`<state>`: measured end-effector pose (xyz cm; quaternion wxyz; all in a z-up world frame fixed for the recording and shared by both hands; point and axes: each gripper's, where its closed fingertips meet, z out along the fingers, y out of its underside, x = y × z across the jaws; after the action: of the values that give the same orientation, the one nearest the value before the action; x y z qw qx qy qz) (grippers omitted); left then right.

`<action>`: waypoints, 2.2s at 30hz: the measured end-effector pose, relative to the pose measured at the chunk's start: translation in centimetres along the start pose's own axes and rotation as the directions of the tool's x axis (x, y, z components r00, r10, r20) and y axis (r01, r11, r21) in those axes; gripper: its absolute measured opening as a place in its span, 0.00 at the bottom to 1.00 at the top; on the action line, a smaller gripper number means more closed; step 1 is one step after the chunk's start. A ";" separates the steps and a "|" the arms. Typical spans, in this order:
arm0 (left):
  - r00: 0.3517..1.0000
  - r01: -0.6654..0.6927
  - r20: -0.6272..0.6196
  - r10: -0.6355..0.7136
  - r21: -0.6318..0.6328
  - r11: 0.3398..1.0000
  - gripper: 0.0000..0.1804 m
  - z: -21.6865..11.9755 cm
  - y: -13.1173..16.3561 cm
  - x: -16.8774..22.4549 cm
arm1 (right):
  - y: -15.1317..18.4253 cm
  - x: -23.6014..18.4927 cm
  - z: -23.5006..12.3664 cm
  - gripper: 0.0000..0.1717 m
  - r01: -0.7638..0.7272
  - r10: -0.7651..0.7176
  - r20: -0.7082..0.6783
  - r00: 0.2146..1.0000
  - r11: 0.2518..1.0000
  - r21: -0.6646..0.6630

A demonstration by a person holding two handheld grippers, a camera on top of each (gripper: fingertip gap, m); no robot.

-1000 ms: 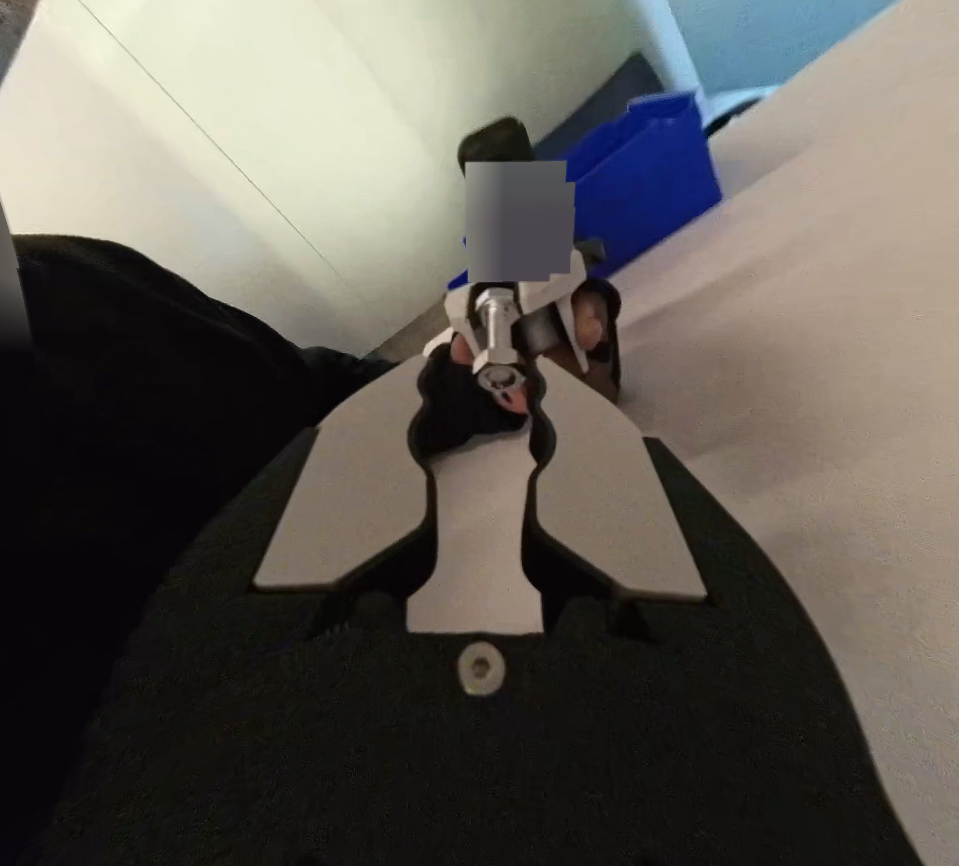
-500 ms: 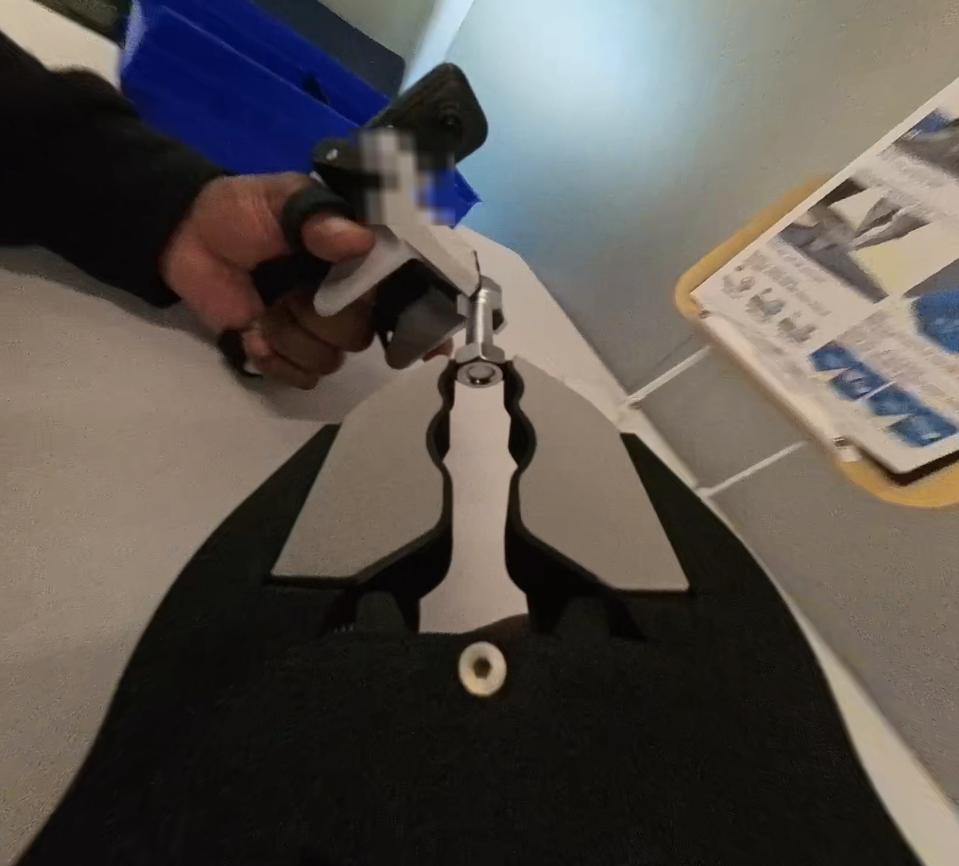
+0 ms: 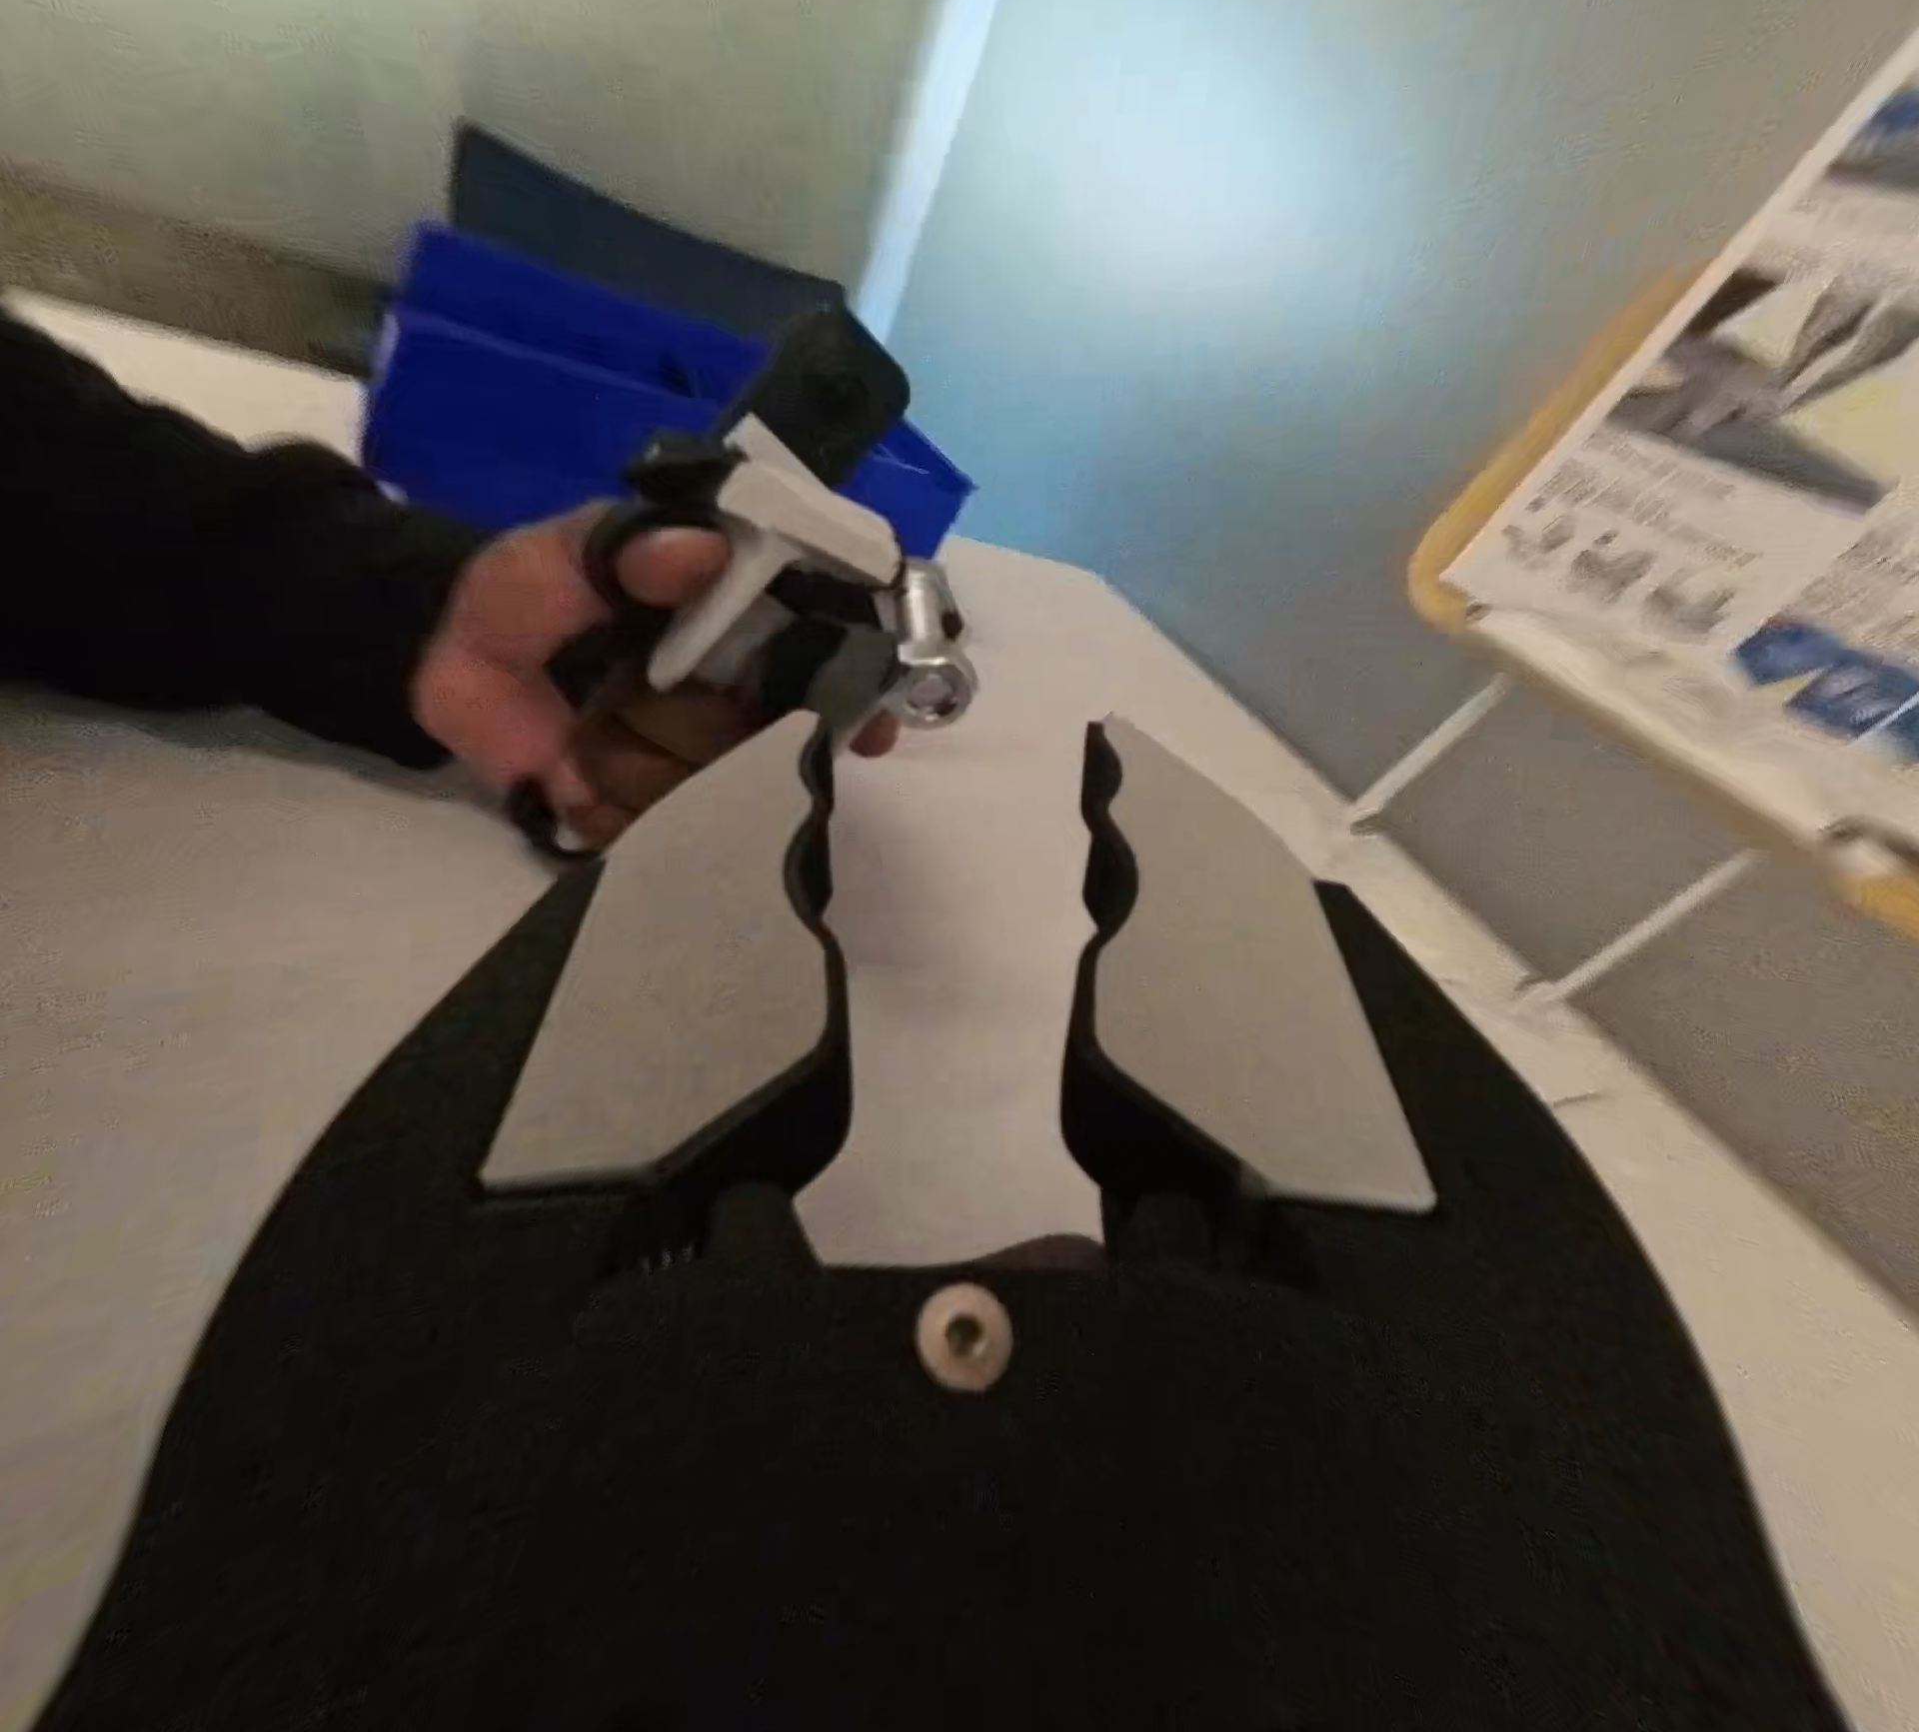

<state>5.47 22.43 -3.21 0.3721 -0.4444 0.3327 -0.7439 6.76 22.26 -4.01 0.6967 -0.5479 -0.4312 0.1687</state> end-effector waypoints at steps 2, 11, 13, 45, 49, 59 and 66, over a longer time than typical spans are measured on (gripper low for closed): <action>1.000 -0.005 0.001 0.005 -0.026 1.000 0.09 0.2 0.4 0.1 | 0.2 -0.9 0.2 0.26 0.167 -0.168 -0.024 0.986 0.985 -0.033; 0.995 -0.094 -0.035 0.091 -0.118 0.989 0.09 0.8 1.7 1.2 | 0.1 -2.9 0.4 0.10 -0.773 0.815 0.299 0.497 0.572 -0.275; 0.995 -0.101 -0.015 0.100 -0.100 0.990 0.09 0.9 1.5 1.0 | -0.9 -1.6 0.0 0.19 -0.911 0.897 0.398 0.190 0.312 -0.268; 0.995 0.084 0.038 -0.089 0.118 0.989 0.09 0.2 -0.7 -0.4 | 0.4 -0.8 0.2 0.24 0.149 -0.152 -0.058 0.987 0.987 -0.055; 0.997 0.078 0.024 -0.079 0.060 0.995 0.09 0.9 0.3 0.1 | 0.6 -0.8 0.5 0.23 0.223 -0.234 -0.133 0.963 0.971 -0.091; 0.995 -0.094 0.011 0.094 -0.039 0.995 0.09 1.2 1.0 1.3 | -0.7 -1.7 0.1 0.11 -0.897 0.895 0.364 0.257 0.361 -0.254; 0.998 0.059 0.033 -0.062 0.095 0.994 0.09 0.3 -0.4 0.1 | 0.5 0.1 0.0 0.26 -0.431 0.429 0.150 0.891 0.902 -0.024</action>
<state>5.62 22.53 -2.71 0.3759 -0.4496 0.2768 -0.7616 6.94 22.52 -4.45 0.6102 -0.6116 -0.3502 0.3619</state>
